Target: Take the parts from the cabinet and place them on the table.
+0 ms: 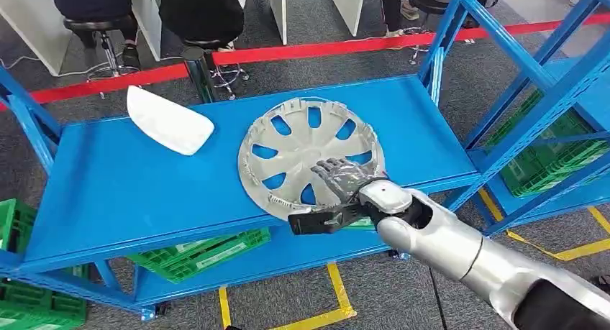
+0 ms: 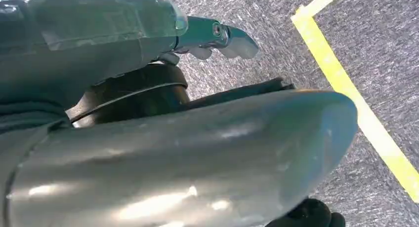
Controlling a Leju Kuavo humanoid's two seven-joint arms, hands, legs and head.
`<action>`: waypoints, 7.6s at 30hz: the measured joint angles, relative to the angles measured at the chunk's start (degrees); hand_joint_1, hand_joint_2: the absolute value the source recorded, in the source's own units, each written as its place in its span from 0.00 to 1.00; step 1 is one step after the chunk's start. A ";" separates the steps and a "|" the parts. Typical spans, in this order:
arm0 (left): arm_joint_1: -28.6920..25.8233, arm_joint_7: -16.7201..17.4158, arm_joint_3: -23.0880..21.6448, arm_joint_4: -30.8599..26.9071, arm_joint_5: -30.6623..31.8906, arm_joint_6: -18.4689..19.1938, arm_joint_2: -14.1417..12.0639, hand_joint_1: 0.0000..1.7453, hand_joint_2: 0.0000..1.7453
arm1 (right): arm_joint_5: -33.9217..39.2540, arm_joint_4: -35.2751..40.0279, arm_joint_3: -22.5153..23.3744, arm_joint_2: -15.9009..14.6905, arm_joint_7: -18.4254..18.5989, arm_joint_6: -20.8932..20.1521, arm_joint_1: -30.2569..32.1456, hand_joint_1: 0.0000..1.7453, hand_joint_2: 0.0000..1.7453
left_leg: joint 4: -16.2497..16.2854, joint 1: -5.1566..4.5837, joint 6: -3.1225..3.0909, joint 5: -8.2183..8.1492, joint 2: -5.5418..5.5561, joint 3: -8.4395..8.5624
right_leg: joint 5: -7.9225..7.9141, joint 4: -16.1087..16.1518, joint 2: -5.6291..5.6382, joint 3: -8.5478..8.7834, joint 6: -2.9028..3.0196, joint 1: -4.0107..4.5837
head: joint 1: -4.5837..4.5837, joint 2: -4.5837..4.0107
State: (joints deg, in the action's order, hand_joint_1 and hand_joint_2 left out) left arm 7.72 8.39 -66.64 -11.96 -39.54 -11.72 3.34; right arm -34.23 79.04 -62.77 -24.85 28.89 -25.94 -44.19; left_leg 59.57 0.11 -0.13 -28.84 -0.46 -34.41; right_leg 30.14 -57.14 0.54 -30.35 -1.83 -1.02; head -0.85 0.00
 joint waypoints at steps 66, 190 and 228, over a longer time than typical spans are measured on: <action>0.01 -0.65 -0.87 0.00 -0.11 -0.54 0.00 0.00 0.00 | 2.99 -9.19 -0.70 0.85 -8.28 19.27 2.13 1.00 1.00 | -0.01 0.01 -0.03 0.05 0.33 0.40 | 0.06 0.00 -0.23 0.51 -0.03 0.01 | -0.04 0.00; -0.17 -0.83 -0.87 0.00 -0.61 -2.86 0.02 0.00 0.00 | -1.75 50.29 30.42 0.26 -12.50 57.51 16.05 1.00 1.00 | -0.01 0.00 0.04 -0.08 0.52 0.39 | 0.30 0.01 -0.33 0.49 -0.01 -0.01 | 0.20 0.00; -0.17 -4.02 -0.87 0.00 -0.61 -2.62 0.00 0.00 1.00 | -1.81 51.12 29.99 -0.13 -13.38 57.64 18.43 0.00 1.00 | -0.01 0.00 0.04 -0.08 0.48 0.39 | 0.30 0.01 -0.33 0.48 -0.01 -0.01 | 0.20 0.00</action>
State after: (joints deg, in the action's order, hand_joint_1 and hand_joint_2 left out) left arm 7.55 4.37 -67.52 -11.96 -40.15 -14.34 3.34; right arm -36.04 130.16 -32.79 -24.98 15.52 31.69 -25.77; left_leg 59.56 0.10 -0.09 -28.92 0.02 -34.02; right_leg 30.44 -57.13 0.21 -29.86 -1.84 -1.03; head -0.66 0.00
